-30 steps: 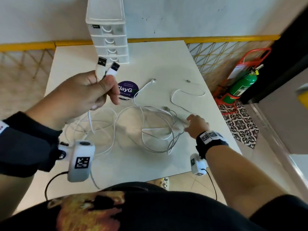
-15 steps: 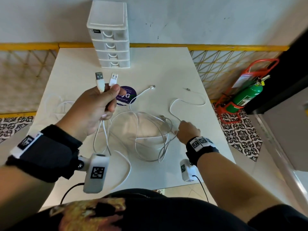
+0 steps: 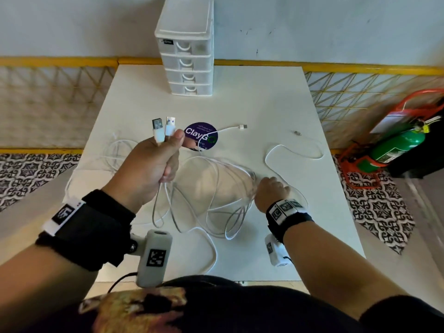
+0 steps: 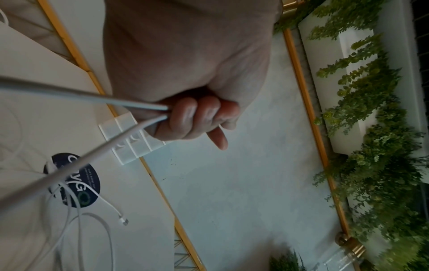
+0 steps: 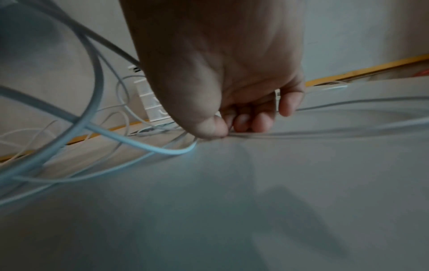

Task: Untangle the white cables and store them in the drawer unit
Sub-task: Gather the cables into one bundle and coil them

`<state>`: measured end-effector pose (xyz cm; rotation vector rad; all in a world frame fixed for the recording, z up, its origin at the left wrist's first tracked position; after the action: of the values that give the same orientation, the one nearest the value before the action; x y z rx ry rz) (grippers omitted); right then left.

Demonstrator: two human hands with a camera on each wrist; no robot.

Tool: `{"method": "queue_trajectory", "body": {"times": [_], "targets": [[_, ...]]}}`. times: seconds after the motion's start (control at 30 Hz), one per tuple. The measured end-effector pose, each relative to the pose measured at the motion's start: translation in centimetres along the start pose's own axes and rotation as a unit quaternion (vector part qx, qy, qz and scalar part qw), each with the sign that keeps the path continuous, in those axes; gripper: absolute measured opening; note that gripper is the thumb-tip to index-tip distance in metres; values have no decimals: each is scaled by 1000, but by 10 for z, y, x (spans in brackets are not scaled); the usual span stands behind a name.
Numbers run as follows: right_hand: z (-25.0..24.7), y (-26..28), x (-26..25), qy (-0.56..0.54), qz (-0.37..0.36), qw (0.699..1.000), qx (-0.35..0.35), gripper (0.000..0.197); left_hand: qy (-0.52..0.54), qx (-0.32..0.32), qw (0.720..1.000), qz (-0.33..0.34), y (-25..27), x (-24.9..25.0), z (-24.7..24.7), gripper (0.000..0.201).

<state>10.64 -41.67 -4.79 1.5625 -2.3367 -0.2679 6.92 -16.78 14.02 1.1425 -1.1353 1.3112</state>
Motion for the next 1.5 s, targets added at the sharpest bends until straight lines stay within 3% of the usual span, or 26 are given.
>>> {"method": "queue_trajectory", "body": {"times": [0.2,0.37,0.5,0.57,0.67,0.73,0.8,0.9,0.97,1.03,1.13,1.27,1.4,1.5], "targets": [[8,18,13,30,-24,998,45,29,8,14,1000,13,0,6,-14,36],[4,22,31,-58,24,998,-1,39,14,14,1000,18,0,7,-22,32],[9,28,29,9,15,1000,-1,51,11,3,1000,19,-2,8,-21,30],[9,28,32,11,26,1000,-11,49,12,-2,1000,21,-3,10,-23,30],[-6,19,42,-83,77,991,-73,41,4,-8,1000,22,-5,11,-28,30],[-33,16,40,-170,76,975,-118,34,-8,-7,1000,16,-7,10,-31,32],[-72,21,30,-281,43,952,-113,29,-13,-8,1000,9,-7,10,-30,32],[-134,53,-1,-506,-54,857,-78,24,3,-41,999,-29,-7,11,-25,33],[-169,85,-30,-559,-139,815,-70,22,30,-71,995,-55,-8,12,-22,36],[-191,117,-61,-548,-216,803,-88,21,68,-74,993,-65,-9,13,-21,36],[-196,148,-99,-491,-288,815,-106,26,138,-58,988,-38,-10,22,-26,37],[-186,158,-122,-487,-284,814,-143,27,200,-24,979,13,-8,31,-39,34],[-176,157,-116,-355,-321,865,-148,25,232,70,969,41,-7,45,-79,35],[-171,130,-75,-301,-288,904,-95,22,188,145,970,47,-3,58,-136,38]]}}
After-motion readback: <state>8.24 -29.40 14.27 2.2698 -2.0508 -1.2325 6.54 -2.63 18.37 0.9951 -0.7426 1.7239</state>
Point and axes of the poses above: each hand's wrist, its own y-axis away from the middle knuckle, its own z-axis out of the palm, x = y × z, the point moved 5 cm from there along -y, towards the middle knuckle, and after that the axes turned 15 degrees about z, right-handed, at the moved point
